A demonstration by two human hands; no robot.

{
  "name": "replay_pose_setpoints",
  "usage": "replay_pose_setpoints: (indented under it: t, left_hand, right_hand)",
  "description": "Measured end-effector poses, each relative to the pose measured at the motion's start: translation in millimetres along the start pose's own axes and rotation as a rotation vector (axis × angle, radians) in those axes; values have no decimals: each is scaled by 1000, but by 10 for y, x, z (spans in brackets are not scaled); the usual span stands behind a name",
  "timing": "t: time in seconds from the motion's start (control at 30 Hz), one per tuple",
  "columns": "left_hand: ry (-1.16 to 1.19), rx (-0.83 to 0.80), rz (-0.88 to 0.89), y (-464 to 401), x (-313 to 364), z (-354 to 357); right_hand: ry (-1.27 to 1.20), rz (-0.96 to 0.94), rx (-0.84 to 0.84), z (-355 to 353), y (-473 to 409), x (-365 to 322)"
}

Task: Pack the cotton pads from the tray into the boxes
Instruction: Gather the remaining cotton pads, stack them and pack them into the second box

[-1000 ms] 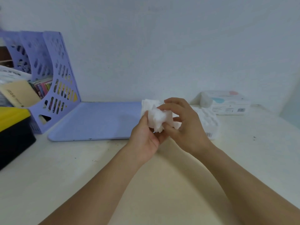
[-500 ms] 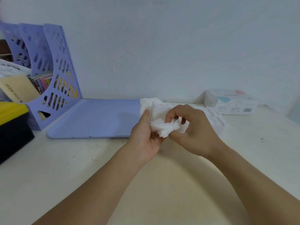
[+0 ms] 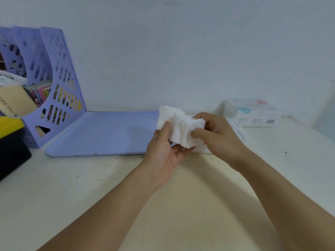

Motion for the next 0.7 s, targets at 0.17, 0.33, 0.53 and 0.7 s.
replay_pose_setpoints:
  t: [0.17,0.33,0.53,0.7]
  left_hand:
    - [-31,-19,11,0,24,-7]
    - [-62,-75,0,14,32,14]
    - [-101,-186,56,45,48,75]
    - [-27,-149,86,21,26,63]
  right_hand:
    - [-24,-46,-112,-15,34,-58]
    - [-9,11,-87,-33,6,-19]
    - [42,27,-65,-55,-2,7]
    - [-84,82,-54,-105,-34,36]
Point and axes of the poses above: each hand's wrist, its own y-axis away from the middle knuckle, its own z-axis out of the palm, x = y × z, the point moved 3 cm from there along -y, towards the middle knuckle, and after that the axes turned 15 degrees about z, right-handed, at the moved point
